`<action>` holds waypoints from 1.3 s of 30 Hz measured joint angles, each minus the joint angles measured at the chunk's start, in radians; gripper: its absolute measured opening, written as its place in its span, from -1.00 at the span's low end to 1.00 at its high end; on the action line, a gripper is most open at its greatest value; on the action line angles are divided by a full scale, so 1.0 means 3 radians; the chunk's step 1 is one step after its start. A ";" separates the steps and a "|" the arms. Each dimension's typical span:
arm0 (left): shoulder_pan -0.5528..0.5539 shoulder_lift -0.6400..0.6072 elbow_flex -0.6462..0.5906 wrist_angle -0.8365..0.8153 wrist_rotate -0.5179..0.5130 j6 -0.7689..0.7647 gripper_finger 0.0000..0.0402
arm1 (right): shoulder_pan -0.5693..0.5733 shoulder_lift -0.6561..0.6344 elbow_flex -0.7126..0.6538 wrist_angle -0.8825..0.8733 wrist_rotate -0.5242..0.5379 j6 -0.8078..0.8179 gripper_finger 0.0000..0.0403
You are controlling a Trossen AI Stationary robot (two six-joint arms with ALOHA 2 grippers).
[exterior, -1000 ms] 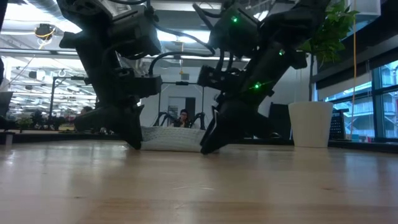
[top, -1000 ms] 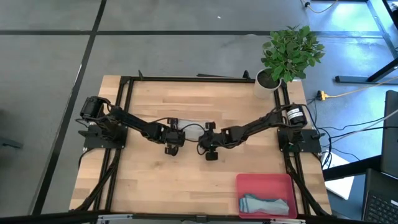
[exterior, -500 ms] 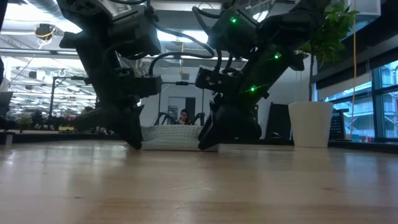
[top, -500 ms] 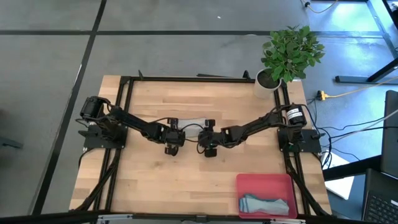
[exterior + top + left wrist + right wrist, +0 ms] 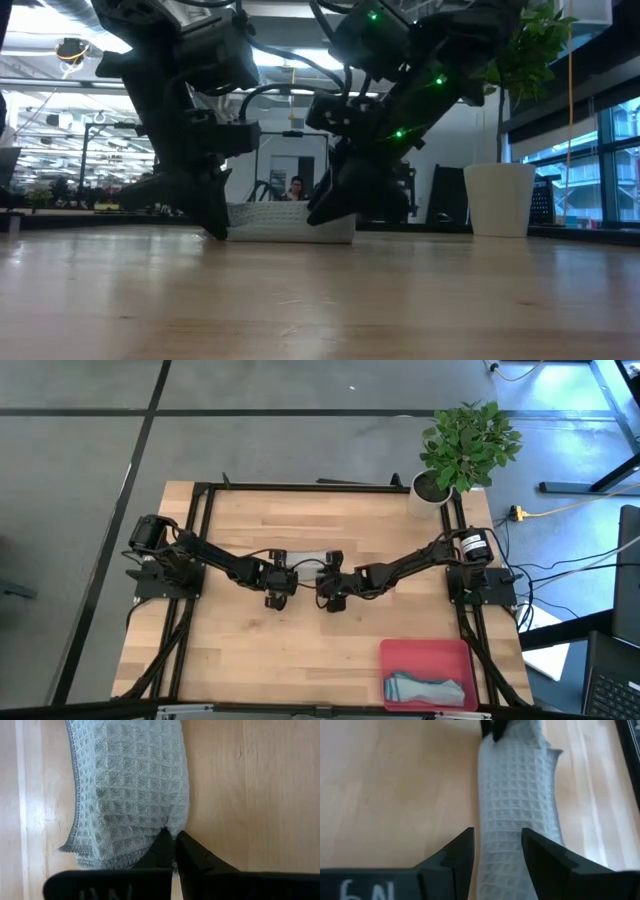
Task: Roll microfiber towels into tight, uniform cylinder then place into a basket
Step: Roll the gray towel
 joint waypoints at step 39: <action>0.0010 -0.0023 0.0036 -0.0076 0.0122 -0.0013 -1.00 | -0.0403 0.0128 0.0009 -0.0178 -0.0955 0.0413 -0.88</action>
